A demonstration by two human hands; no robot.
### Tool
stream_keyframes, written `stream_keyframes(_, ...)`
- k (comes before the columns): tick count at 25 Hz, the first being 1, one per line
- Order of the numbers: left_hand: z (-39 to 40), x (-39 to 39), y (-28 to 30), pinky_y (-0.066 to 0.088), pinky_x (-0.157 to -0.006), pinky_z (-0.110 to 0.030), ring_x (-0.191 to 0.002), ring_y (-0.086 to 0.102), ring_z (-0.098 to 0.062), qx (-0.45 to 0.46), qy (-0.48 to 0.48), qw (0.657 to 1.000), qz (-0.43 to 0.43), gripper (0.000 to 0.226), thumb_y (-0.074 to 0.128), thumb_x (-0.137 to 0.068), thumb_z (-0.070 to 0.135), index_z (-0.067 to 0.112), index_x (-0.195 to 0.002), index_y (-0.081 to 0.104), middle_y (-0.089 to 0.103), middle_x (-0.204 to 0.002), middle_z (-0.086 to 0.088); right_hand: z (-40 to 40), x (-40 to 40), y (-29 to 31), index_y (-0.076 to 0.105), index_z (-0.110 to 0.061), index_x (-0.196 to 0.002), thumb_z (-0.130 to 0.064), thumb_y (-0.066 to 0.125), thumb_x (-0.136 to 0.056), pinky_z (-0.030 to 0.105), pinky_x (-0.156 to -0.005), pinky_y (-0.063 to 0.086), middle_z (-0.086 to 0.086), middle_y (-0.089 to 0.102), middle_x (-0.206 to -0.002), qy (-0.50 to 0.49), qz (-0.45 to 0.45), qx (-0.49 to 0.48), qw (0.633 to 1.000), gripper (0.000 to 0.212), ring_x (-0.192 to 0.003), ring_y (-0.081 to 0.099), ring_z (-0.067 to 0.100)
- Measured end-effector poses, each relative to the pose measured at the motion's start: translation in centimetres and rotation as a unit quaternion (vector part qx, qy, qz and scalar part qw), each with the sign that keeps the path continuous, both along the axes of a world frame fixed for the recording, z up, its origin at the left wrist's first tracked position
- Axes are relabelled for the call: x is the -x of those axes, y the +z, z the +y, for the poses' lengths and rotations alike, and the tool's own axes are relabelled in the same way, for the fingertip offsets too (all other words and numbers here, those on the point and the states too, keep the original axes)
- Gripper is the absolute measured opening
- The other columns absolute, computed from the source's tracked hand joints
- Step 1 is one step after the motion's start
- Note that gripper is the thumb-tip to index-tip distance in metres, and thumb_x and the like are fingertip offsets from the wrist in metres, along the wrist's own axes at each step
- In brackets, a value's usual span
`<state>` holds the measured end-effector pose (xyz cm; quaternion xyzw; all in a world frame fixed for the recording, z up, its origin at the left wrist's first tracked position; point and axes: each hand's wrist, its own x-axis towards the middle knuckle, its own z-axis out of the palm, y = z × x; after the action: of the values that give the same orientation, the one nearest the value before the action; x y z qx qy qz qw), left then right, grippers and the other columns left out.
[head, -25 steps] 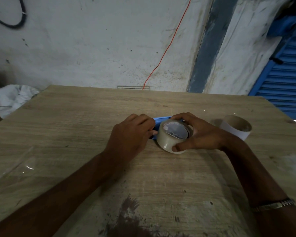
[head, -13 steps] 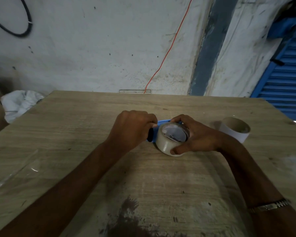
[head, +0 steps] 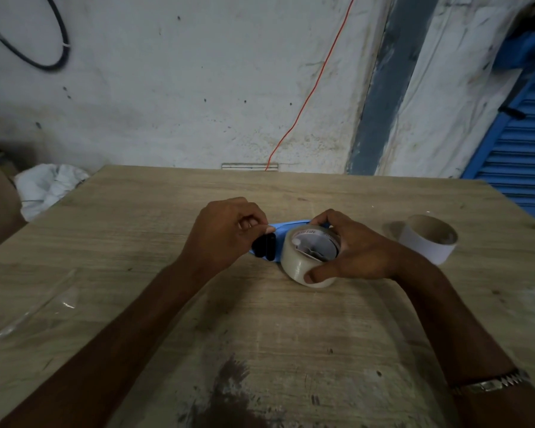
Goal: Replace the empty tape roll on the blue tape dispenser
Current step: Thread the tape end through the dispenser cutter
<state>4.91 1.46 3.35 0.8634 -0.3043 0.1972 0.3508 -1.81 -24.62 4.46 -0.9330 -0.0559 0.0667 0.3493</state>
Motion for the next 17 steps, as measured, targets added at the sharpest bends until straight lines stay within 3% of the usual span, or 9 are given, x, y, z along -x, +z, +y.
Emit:
stream_keyframes(6, 0.6, 0.8, -1.4, 0.062, -0.067, -0.028, -0.068, 0.073, -0.004, 0.063, -0.002, 0.998, 0.004, 0.01, 0.085, -0.082, 0.028, 0.019, -0.084, 0.081, 0.079, -0.08, 0.007, 0.3, 0.2, 0.2, 0.048, -0.041, -0.13, -0.043, 0.1, -0.058, 0.031, -0.093, 0.059, -0.016, 0.058, -0.127, -0.003, -0.003, 0.009, 1.0, 0.089, -0.108, 0.063, 0.005)
stream_keyframes(8, 0.6, 1.0, -2.0, 0.064, -0.069, -0.031, -0.067, 0.075, -0.006, 0.113, 0.009, 0.991, 0.07, 0.011, 0.087, -0.08, 0.027, 0.02, -0.08, 0.079, 0.079, -0.075, 0.006, 0.4, 0.3, 0.2, 0.049, -0.04, -0.131, -0.044, 0.1, -0.058, 0.031, -0.092, 0.059, -0.019, 0.058, -0.124, -0.007, -0.012, 0.01, 1.0, 0.09, -0.108, 0.063, 0.005)
stream_keyframes(12, 0.6, 0.8, -2.7, 0.065, -0.079, -0.051, -0.075, 0.079, -0.03, 0.221, -0.04, 0.944, 0.24, 0.012, 0.085, -0.083, 0.019, 0.012, -0.082, 0.075, 0.08, -0.074, -0.009, 0.5, 0.4, 0.3, 0.048, -0.038, -0.132, -0.043, 0.1, -0.06, 0.023, -0.085, 0.056, -0.025, 0.054, -0.118, -0.008, -0.008, 0.016, 1.0, 0.089, -0.105, 0.061, 0.001)
stream_keyframes(17, 0.9, 0.6, -3.0, 0.06, -0.077, -0.038, -0.077, 0.079, -0.027, 0.182, -0.036, 0.953, 0.239, 0.013, 0.082, -0.085, 0.013, 0.009, -0.084, 0.069, 0.08, -0.08, -0.01, 0.4, 0.4, 0.3, 0.051, -0.036, -0.133, -0.042, 0.1, -0.06, 0.029, -0.092, 0.058, -0.018, 0.059, -0.123, -0.008, -0.013, 0.003, 1.0, 0.088, -0.109, 0.064, 0.004)
